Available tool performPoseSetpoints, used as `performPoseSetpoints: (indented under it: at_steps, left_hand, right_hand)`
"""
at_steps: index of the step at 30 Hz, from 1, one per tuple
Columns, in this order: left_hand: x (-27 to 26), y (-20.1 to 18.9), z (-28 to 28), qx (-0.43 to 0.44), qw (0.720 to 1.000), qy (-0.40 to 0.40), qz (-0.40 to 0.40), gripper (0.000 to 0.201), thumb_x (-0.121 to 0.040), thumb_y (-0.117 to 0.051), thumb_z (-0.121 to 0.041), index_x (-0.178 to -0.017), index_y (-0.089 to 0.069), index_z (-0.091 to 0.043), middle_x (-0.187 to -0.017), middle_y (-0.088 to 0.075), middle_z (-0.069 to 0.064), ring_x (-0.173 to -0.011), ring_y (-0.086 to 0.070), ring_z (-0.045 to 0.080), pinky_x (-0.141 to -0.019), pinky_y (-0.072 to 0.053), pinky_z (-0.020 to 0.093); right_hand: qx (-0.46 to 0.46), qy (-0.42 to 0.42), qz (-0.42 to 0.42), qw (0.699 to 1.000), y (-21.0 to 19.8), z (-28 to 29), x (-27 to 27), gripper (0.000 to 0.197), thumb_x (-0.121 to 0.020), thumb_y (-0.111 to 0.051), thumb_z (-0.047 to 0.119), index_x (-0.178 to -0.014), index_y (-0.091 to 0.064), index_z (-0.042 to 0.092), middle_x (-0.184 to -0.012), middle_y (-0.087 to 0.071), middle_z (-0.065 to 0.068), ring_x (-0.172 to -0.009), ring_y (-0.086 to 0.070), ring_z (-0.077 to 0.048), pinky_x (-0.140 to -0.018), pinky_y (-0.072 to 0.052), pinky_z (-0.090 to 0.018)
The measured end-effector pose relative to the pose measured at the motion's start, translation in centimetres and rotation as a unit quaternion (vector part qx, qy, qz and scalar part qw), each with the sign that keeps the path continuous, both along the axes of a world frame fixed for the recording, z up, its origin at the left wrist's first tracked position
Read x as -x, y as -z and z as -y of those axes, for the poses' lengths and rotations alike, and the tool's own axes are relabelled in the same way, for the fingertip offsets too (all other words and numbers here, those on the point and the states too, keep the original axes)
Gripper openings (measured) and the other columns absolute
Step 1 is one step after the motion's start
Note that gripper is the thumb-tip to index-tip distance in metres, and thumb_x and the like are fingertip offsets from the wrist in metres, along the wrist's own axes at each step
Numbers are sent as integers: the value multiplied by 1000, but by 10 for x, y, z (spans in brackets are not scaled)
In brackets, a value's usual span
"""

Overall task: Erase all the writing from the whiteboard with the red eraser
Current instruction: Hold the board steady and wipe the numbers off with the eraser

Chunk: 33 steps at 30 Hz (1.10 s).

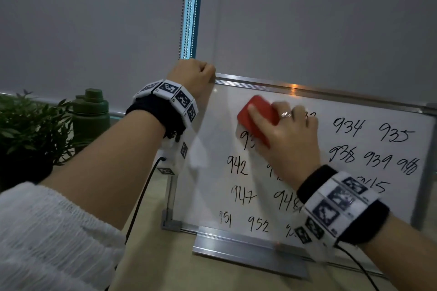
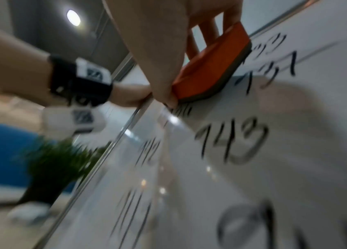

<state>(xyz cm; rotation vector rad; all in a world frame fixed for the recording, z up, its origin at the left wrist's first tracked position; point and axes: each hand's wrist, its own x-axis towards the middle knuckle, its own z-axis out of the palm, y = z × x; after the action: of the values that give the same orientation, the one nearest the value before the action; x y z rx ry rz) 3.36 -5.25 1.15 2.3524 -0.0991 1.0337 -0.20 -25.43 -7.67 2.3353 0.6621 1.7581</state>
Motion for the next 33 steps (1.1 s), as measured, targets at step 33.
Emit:
performPoseSetpoints:
  at_steps: [33]
  left_hand:
    - [-2,5,-4,-13,1000,3,28,45,-91,-37,-22,-46,-32,-15,-51,-35,1,-55,-35,21,-49,-24,25]
  right_hand:
    - [190,-55,-51,979,75,3,11,50,-65,-68,31,-115,-60,31,-92,-63,-9,-79,-47,-24,-60,-43,-34]
